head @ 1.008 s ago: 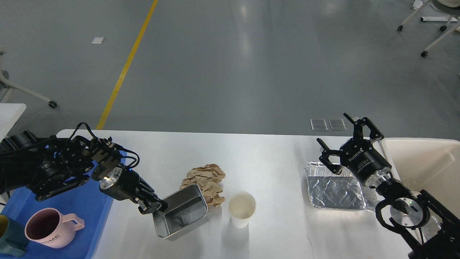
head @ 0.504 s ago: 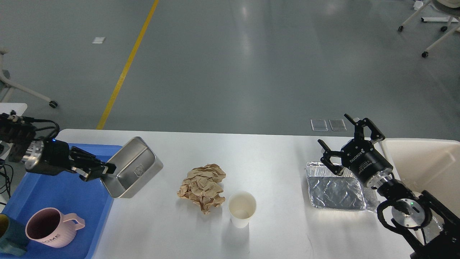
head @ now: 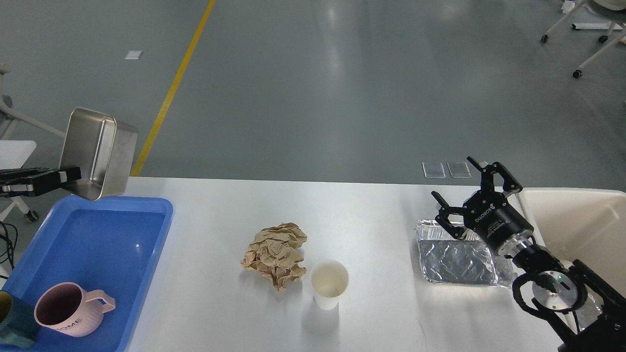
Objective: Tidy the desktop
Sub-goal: 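Lift the steel tray and swing it over the blue tray, then lower the steel tray into the blue tray and release it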
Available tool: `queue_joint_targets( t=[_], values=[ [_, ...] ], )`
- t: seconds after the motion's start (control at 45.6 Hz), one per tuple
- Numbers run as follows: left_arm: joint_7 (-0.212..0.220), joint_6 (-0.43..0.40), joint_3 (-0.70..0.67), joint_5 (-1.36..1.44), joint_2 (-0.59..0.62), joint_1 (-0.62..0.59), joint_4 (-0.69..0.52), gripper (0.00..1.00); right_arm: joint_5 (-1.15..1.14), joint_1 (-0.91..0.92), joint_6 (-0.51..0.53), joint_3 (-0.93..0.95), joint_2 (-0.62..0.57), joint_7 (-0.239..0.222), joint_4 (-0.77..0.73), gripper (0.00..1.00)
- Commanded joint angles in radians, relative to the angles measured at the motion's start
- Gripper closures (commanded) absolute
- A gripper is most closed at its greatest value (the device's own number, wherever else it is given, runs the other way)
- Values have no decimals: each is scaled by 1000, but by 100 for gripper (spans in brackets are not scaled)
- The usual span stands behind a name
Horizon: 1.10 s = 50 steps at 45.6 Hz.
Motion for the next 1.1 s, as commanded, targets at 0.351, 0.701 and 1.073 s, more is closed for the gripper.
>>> queue_joint_targets(
  t=[0.351, 0.701, 1.073],
  values=[
    [39, 119, 14, 6, -39, 170, 230, 100, 0, -3, 1, 1, 9, 0, 2, 0],
    [39, 120, 17, 6, -363, 239, 593, 100, -2, -9, 1, 1, 6, 0, 2, 0],
    [45, 143, 66, -12, -490, 275, 770, 100, -2, -17, 1, 4, 12, 0, 2, 0]
  ],
)
